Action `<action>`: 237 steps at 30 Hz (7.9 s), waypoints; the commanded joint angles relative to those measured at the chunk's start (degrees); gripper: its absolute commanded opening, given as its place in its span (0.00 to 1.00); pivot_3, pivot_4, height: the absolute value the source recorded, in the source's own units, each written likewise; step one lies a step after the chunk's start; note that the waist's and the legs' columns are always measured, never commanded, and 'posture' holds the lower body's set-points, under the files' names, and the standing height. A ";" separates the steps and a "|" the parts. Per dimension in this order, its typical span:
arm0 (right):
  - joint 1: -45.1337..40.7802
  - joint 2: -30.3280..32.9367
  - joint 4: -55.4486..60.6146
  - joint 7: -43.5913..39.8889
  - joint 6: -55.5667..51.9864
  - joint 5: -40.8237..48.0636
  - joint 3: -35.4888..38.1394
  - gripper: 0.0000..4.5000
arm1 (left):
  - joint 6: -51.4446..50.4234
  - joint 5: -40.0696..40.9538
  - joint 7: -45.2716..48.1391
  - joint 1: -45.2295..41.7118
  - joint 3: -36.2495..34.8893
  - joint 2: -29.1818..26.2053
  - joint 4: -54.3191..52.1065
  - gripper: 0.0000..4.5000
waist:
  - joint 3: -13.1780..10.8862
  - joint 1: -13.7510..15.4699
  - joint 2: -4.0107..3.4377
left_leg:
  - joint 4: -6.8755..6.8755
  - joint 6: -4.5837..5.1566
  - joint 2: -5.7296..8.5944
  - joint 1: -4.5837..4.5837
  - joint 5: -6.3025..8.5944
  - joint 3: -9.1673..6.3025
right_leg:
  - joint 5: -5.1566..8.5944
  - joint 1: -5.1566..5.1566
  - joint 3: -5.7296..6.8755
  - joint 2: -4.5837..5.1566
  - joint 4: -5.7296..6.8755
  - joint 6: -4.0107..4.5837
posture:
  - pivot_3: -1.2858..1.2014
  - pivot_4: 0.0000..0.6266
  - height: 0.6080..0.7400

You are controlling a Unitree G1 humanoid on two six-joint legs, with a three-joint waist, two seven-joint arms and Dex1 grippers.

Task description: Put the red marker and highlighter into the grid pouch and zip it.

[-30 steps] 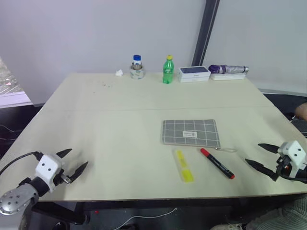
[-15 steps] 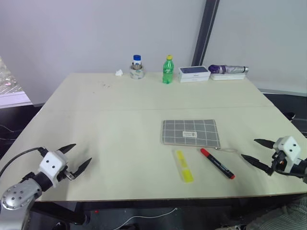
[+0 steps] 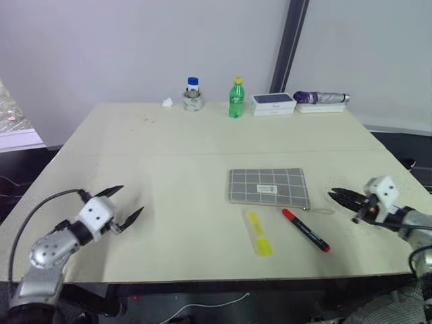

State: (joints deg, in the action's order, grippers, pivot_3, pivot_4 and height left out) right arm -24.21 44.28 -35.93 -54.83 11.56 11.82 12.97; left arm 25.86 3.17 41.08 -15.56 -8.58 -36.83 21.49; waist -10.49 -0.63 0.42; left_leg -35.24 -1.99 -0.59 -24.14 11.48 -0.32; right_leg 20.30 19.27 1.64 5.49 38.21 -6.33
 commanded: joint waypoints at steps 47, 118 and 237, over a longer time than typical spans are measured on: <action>-20.16 -7.78 -25.82 22.15 13.20 -20.45 -15.02 0.01 | 25.66 -41.00 -28.68 -44.67 38.71 23.45 52.88 0.95 | 0.03 1.18 0.04 | -0.23 -0.32 0.31 -0.20 -0.21 -0.07 | -0.03 0.00 0.05 0.05 0.00 -0.12 | 0.52 0.24 1.00; 1.97 -27.21 37.43 30.58 -35.08 3.68 -11.87 0.97 | -28.09 -10.53 -15.03 -6.40 13.56 13.70 -26.15 0.00 | 0.07 -0.01 -0.02 | -0.32 0.01 0.01 -0.28 -0.01 -0.12 | -0.04 0.11 -0.01 -0.03 0.08 -0.11 | 0.52 0.24 1.00; 17.22 -7.11 63.89 19.66 -44.78 0.17 -12.66 0.20 | -18.20 -20.39 -24.07 -9.19 18.78 14.95 -15.97 0.00 | 0.18 1.26 0.24 | -0.06 -0.06 0.00 -0.24 -0.04 -0.15 | -0.14 0.18 -0.05 -0.19 -0.04 0.00 | 0.52 0.24 1.00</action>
State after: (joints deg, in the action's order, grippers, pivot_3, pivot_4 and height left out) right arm -5.72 36.21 27.68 -34.71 -34.84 11.59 -2.38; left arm 6.47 -18.03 17.00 -23.81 10.45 -21.88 6.55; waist -10.31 0.63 0.66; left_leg -35.30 -2.05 -0.60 -24.38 11.44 -0.46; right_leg 20.16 19.45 1.59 5.29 38.17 -6.33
